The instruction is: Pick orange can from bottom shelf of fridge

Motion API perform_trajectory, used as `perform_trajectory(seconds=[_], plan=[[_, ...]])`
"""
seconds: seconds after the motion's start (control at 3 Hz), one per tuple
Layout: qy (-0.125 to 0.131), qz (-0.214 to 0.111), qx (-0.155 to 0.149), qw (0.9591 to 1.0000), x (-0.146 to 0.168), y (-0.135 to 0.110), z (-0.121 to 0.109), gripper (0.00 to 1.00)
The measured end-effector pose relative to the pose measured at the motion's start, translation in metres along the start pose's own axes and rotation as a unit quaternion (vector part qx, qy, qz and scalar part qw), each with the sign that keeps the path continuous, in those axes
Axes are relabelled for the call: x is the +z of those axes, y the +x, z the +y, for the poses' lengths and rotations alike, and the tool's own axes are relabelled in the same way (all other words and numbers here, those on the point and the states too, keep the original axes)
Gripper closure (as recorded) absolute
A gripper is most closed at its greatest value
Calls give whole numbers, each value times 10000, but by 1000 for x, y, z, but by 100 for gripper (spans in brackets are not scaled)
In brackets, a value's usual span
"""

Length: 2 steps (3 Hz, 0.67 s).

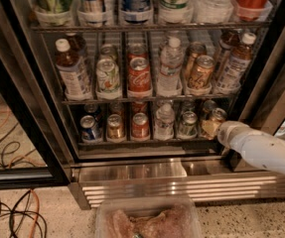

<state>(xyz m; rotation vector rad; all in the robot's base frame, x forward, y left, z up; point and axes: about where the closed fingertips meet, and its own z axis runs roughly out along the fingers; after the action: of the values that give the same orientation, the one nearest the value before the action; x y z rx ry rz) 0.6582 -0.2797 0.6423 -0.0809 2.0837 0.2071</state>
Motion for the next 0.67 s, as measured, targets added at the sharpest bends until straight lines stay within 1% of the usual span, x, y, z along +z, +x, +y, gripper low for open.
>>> perform_trajectory(seconds=[0.33, 0.67], plan=[[-239, 13, 144, 9996, -30, -43, 11, 100], [-406, 279, 151, 9987, -28, -34, 20, 100]])
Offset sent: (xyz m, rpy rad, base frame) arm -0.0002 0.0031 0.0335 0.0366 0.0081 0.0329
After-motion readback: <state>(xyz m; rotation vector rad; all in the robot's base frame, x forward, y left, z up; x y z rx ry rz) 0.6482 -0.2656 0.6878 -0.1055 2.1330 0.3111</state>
